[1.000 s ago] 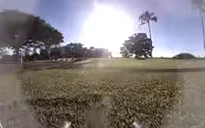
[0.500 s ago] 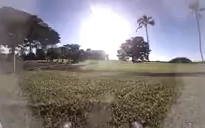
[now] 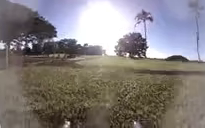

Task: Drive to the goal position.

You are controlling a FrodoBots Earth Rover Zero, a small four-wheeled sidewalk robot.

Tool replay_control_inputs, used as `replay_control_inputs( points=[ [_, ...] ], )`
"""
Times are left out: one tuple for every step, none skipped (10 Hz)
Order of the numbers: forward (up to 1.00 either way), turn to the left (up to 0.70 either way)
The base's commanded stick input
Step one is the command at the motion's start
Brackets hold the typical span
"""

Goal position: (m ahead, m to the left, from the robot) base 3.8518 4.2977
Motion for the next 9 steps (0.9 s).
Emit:
replay_control_inputs(
  points=[
    [-0.45,0.27],
    [-0.45,0.27],
    [-0.45,0.27],
    [-0.45,0.27],
    [-0.45,0.27],
    [-0.45,0.27],
    [-0.45,0.27],
    [0.34,0.31],
    [0.45,-0.04]
  ],
)
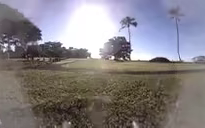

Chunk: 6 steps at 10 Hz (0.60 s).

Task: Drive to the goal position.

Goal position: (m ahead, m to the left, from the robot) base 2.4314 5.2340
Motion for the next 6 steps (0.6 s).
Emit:
replay_control_inputs(
  points=[
    [0.45,-0.27],
    [0.45,-0.27],
    [0.45,-0.27],
    [0.45,-0.27],
    [0.45,-0.27],
    [0.45,-0.27]
  ],
)
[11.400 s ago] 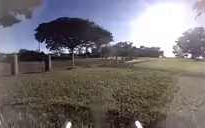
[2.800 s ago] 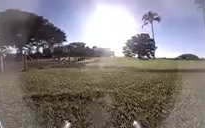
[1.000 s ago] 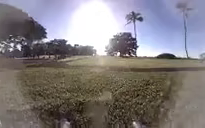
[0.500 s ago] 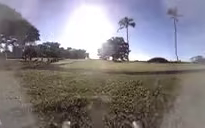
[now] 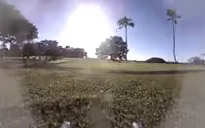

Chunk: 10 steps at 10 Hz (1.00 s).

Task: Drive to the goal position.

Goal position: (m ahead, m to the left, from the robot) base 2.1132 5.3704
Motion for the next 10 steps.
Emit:
replay_control_inputs(
  points=[
    [0.45,-0.27],
    [0.45,-0.27],
    [0.45,-0.27],
    [0.45,-0.27],
    [0.45,-0.27],
    [0.45,-0.27],
    [0.45,-0.27],
    [0.45,-0.27],
    [0.45,-0.27],
    [0.45,-0.27]
  ],
)
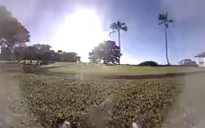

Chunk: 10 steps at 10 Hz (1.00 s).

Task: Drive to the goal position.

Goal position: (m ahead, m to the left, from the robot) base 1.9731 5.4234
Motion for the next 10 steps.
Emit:
replay_control_inputs(
  points=[
    [0.45,-0.27],
    [0.45,-0.27],
    [0.45,-0.27],
    [0.45,-0.27],
    [0.45,-0.27],
    [0.45,-0.27],
    [0.45,-0.27],
    [0.45,-0.27],
    [0.45,-0.27],
    [0.45,-0.27]
  ],
)
